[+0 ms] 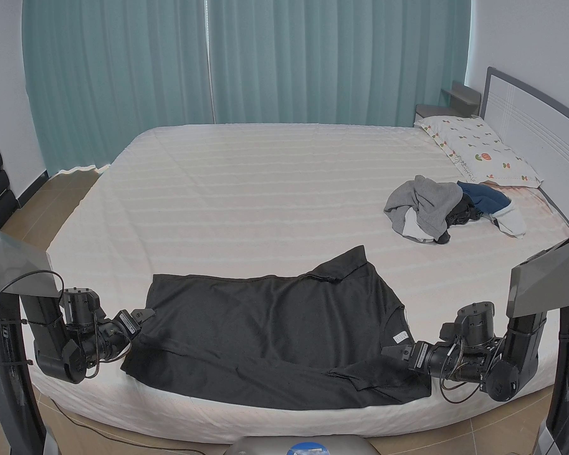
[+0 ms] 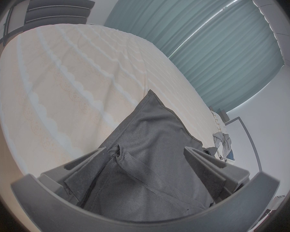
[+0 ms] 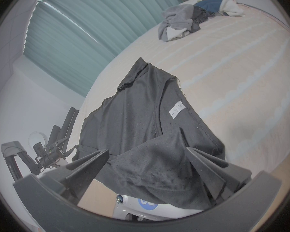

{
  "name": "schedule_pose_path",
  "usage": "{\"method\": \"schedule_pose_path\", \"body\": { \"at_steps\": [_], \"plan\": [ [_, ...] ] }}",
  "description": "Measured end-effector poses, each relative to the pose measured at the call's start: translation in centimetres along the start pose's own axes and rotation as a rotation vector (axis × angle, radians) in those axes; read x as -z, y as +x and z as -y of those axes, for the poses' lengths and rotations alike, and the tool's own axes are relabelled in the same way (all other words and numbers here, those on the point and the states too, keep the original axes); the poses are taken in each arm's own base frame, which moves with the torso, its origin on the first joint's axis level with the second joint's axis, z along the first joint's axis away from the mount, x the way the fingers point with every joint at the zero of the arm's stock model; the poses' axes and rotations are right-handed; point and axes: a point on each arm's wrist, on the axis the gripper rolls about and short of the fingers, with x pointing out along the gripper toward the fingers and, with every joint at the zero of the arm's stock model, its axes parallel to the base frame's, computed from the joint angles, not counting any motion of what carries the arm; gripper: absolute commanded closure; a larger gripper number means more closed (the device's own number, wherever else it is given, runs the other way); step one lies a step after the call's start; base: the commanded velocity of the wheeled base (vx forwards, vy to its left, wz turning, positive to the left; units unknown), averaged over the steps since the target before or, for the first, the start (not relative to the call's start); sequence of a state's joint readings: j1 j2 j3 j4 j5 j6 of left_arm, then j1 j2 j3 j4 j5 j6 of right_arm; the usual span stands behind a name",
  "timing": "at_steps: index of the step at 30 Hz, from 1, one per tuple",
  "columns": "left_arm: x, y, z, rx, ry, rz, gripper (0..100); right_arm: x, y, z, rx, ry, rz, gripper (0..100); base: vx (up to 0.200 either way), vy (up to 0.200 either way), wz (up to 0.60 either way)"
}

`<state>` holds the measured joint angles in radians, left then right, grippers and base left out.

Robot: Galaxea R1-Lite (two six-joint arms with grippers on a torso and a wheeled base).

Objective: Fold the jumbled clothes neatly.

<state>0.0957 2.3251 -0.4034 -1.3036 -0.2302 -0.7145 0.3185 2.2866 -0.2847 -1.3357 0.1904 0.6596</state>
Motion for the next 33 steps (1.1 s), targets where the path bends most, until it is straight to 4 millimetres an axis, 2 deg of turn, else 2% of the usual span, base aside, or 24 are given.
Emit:
{"method": "schedule_pose_path", "body": {
  "at_steps": [14, 15, 20, 33],
  "plan": [
    [0.0, 0.1, 0.0, 0.0, 0.0, -0.001, 0, 1.3, 1.4, 1.4, 0.012, -0.025, -0.018, 0, 0.0, 0.0, 0.0],
    [0.0, 0.1, 0.0, -0.001, -0.001, -0.001, 0, 1.4, 1.4, 1.5, 0.013, -0.025, -0.018, 100, 0.0, 0.0, 0.0],
    [0.0, 0.1, 0.0, 0.0, -0.001, -0.001, 0, 1.5, 1.4, 1.6, 0.021, -0.025, -0.023, 100, 0.0, 0.0, 0.0],
    [-0.1, 0.1, 0.0, 0.0, -0.002, 0.002, 0, 2.0, -0.2, 1.7, 0.018, -0.068, -0.015, 100, 0.0, 0.0, 0.0]
  ]
}}
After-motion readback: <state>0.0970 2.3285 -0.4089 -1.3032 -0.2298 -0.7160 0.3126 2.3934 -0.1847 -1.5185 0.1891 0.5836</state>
